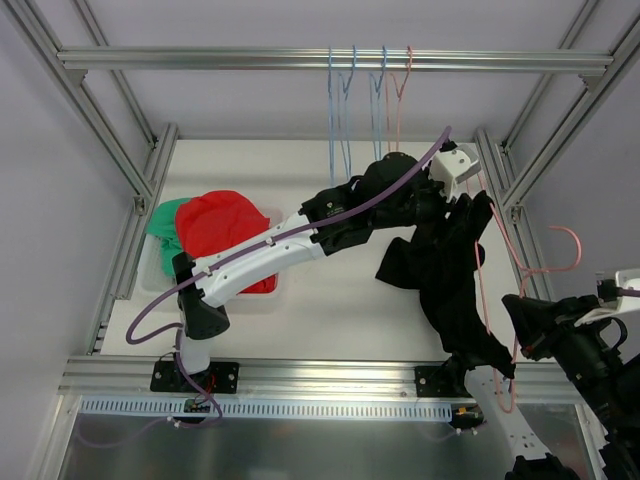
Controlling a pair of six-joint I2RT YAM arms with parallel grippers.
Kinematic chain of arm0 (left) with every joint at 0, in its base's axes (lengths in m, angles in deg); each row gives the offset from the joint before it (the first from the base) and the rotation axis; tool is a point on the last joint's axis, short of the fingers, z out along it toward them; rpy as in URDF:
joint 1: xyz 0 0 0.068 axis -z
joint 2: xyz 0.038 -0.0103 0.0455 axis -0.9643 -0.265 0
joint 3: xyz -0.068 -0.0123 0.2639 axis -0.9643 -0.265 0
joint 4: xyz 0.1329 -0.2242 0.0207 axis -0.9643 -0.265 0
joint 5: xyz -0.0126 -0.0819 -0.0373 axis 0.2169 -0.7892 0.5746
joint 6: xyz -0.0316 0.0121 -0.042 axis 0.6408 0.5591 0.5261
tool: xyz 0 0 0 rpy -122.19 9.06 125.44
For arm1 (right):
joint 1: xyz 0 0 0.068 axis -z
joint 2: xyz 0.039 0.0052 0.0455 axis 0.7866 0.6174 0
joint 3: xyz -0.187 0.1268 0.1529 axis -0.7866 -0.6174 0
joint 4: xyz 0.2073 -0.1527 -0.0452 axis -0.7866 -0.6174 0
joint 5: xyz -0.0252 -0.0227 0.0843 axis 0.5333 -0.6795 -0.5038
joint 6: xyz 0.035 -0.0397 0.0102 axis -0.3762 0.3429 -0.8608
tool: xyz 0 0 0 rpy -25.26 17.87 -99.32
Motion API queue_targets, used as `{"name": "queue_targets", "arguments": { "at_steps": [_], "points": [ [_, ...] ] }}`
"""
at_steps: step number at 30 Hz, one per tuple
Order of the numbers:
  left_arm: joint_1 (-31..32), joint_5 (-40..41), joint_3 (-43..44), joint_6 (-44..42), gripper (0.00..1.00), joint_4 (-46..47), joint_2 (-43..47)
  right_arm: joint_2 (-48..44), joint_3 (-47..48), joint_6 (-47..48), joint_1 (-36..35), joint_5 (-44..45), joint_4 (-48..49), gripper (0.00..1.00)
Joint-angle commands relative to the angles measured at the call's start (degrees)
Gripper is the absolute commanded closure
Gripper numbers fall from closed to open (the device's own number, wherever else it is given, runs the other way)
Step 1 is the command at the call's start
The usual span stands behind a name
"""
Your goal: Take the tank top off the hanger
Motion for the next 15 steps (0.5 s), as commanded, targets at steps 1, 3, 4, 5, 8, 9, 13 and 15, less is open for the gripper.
{"name": "queue_targets", "arguments": {
  "at_steps": [1,3,4,5,8,9,13,15],
  "points": [
    [-0.01,-1.81,3.53,-0.28,0.46,2.2,1.74,2.27,0.76,-0.18,-0.38,-2.43,0.15,1.0],
    [-0.01,-2.17,3.26,0.06,0.66,2.2,1.74,2.53,0.5,0.08,-0.55,-2.61,0.15,1.0],
    [-0.01,-1.73,3.26,0.16,0.72,2.28,1.48,2.7,0.41,-0.01,-0.64,-2.61,0.24,1.0],
    [-0.01,-1.47,3.26,0.5,0.95,2.2,1.39,2.79,0.41,0.08,-0.64,-2.7,0.33,1.0],
    [-0.01,-1.03,3.08,1.03,1.0,2.28,1.12,2.79,0.14,0.17,-0.73,-2.7,0.5,1.0],
    [-0.01,-0.42,3.0,1.21,1.0,2.37,1.12,2.62,-0.12,0.26,-0.82,-1.83,0.42,1.0],
    [0.69,19.46,0.28,3.75,1.0,2.37,4.18,0.69,-5.37,0.7,-1.69,-1.38,-0.98,1.0],
    [0.7,26.45,-1.21,5.95,1.0,2.37,5.95,-2.29,-7.58,0.96,-1.7,-4.53,-2.65,1.0]
  ]
}}
